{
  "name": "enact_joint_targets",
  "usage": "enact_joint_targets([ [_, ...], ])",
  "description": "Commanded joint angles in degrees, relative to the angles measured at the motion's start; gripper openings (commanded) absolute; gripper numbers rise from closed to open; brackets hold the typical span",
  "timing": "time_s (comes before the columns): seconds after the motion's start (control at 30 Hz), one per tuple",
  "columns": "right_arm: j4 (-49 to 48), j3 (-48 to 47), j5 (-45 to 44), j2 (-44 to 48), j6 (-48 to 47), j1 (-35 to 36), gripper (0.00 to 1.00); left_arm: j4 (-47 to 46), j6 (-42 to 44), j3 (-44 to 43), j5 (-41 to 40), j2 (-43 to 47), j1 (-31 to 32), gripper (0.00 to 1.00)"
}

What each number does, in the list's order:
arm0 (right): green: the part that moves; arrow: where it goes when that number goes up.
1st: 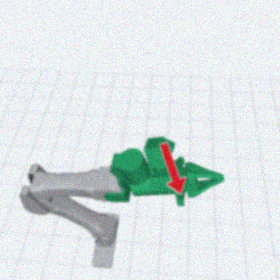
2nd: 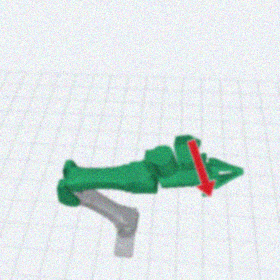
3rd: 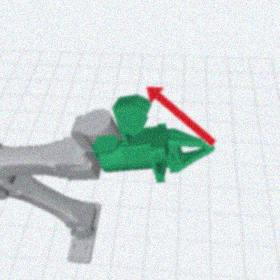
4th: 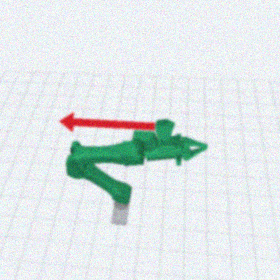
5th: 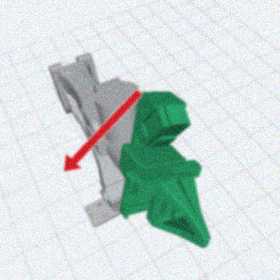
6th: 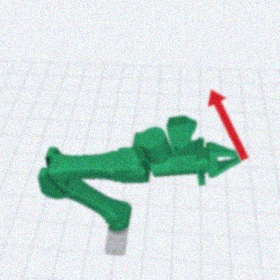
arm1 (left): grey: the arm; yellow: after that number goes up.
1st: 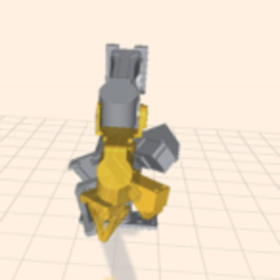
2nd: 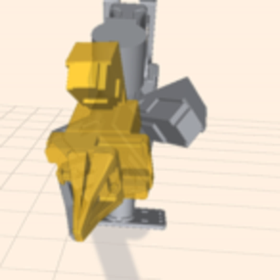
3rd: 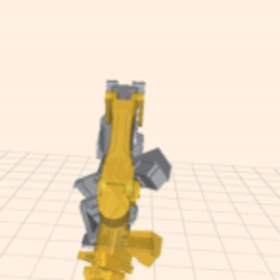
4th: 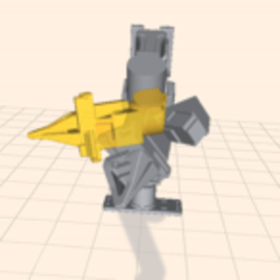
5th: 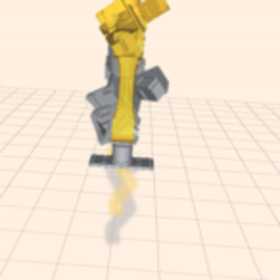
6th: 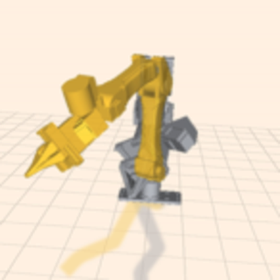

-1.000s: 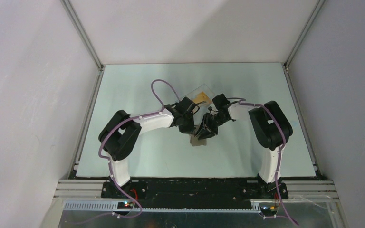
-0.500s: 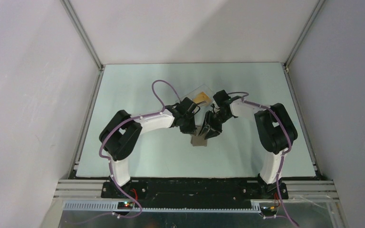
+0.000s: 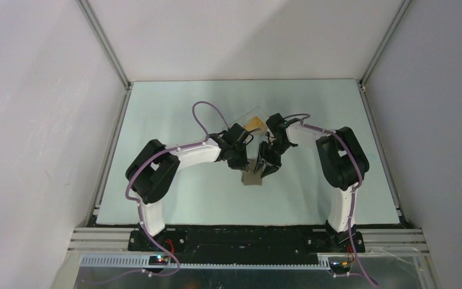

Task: Put the credit cards into the card holder
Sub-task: Close the card holder at the center of the board.

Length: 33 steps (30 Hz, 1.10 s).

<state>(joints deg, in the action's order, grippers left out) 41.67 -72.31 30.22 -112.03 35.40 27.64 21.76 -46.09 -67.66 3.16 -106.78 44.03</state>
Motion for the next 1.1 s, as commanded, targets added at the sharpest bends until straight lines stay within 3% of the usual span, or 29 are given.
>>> enact_joint_targets([
  [0.0, -3.5, -1.9, 0.0, -3.2, 0.5, 1.5, 0.42, 0.9, -1.1, -0.6, 1.5, -1.8, 1.8, 0.16],
  [0.43, -6.8, -2.0, 3.8, -1.0, 2.7, 1.4, 0.40, 1.7, -1.3, -1.4, 1.6, 3.1, 1.3, 0.33],
  [0.67, -6.5, -2.0, 4.0, 1.3, 2.2, 1.0, 0.40, 1.7, -0.8, 0.9, 3.0, 8.1, -2.5, 0.41],
  [0.87, -6.5, -2.0, 3.8, 1.2, 1.6, 1.5, 0.39, 1.7, 1.3, 4.2, 3.1, 12.2, -5.4, 0.43],
  [1.07, -5.4, -3.0, 3.2, 2.2, 1.0, 1.8, 0.32, 2.0, 2.3, 6.4, 1.9, 13.5, -5.5, 0.39],
])
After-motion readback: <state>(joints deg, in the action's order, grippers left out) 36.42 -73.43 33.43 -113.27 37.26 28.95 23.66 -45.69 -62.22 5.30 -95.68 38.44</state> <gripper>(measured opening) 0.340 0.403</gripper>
